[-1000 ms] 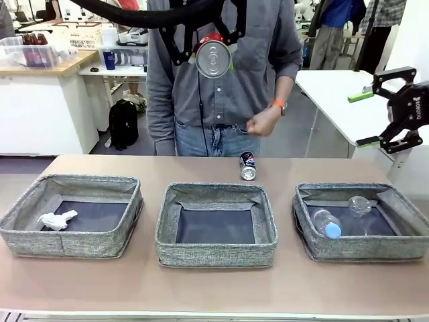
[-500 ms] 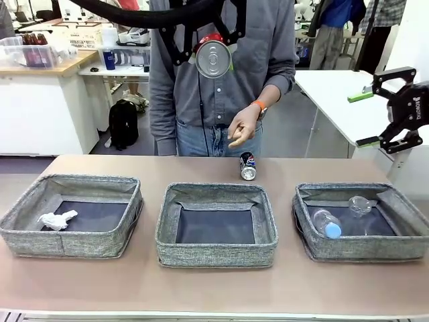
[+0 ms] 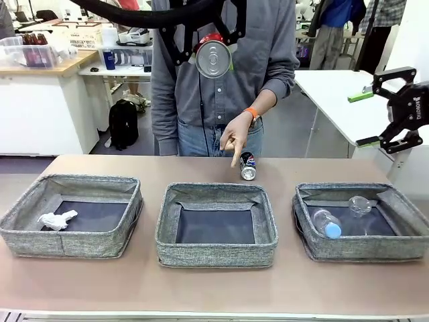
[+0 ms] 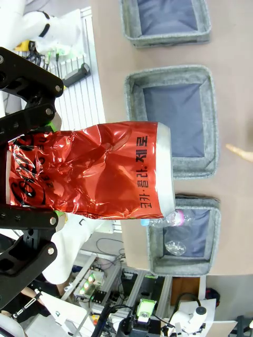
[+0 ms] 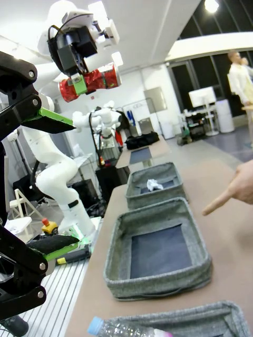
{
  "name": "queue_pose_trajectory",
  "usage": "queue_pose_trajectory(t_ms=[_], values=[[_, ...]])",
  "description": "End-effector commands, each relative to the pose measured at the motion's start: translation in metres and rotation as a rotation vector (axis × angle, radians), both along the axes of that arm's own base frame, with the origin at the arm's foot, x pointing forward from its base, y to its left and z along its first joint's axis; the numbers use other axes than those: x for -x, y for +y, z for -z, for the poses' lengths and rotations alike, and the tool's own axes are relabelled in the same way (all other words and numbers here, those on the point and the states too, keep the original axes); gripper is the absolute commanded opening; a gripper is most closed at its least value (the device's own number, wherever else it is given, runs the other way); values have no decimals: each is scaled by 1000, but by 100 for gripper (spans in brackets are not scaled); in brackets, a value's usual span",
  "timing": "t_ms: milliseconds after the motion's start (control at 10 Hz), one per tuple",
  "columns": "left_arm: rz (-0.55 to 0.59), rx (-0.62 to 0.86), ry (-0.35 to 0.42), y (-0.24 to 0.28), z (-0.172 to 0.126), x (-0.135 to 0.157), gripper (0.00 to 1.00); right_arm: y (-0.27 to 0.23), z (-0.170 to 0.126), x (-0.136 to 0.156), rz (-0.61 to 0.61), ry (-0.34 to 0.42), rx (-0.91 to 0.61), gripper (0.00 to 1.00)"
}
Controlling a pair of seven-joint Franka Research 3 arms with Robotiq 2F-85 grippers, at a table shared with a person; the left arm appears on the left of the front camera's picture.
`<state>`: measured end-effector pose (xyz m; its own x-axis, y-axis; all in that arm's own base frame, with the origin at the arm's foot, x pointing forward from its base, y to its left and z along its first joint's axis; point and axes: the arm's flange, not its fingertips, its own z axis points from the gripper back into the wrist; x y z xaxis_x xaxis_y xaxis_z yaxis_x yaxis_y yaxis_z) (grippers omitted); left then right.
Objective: Sort the waste into the appropriate baskets.
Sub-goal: Place the picked waste into the Fabric basket indicated by the person.
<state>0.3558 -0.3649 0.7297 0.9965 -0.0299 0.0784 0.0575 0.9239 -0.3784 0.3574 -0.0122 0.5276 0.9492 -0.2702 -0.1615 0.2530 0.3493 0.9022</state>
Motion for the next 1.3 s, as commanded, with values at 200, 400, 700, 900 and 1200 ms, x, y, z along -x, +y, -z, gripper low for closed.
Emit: queue_pose_trajectory(t_ms=[200, 400, 700, 900, 1200], values=[[-3, 8, -10, 0, -3, 1, 26, -3, -3, 0, -16, 1, 1, 100], [0, 0, 0, 0, 0, 0, 26, -3, -3, 0, -16, 1, 1, 100], [13, -27, -92, -6, 66, -1, 26, -3, -3, 0, -16, 1, 1, 100], [46, -47, -126, -10, 115, 3, 26, -3, -3, 0, -16, 1, 1, 100], [-13, -88, -122, -31, 210, -7, 26, -3, -3, 0, -16, 1, 1, 100]])
